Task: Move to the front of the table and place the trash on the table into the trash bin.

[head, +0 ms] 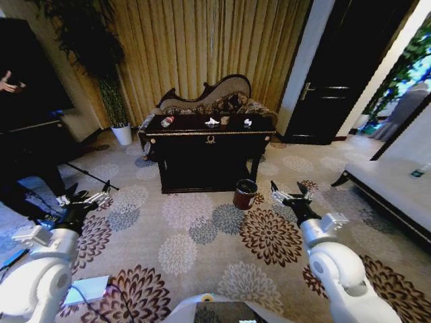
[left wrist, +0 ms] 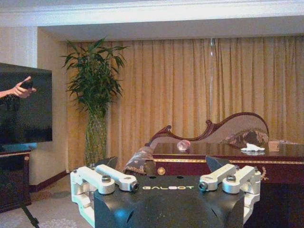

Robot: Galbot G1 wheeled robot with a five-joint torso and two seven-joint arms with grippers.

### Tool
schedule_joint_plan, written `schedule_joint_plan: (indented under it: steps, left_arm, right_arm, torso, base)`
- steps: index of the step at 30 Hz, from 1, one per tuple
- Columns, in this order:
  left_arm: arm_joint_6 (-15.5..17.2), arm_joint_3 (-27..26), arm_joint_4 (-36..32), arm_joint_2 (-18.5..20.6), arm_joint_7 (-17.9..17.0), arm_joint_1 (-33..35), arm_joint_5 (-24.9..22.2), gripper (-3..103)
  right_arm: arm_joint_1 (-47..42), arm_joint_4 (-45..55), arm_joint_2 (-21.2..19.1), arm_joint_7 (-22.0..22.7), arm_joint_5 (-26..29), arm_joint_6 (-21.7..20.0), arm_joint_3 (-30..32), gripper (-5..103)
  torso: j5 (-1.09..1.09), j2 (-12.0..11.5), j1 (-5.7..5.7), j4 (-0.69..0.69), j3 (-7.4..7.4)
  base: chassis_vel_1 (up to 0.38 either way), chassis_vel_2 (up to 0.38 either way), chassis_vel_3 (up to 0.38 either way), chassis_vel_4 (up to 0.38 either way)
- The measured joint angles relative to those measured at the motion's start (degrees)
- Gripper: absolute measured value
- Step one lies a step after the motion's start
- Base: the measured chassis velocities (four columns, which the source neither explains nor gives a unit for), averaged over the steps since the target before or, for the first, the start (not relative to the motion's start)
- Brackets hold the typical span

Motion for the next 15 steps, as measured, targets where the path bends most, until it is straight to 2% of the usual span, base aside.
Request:
schedule_joint_plan:
  steps: [15]
  left_arm:
    - [0.00,0.05,0.05,-0.41,0.03,-0.08,0.01,100]
  right_arm:
    - [0.08,-0.58,0.05,0.08,0.09,0.07,0.12,100]
  torso:
    - [0.00,0.00,0.00,0.00,0.00]
  base:
    - [0.000,0.000,0.000,0.000]
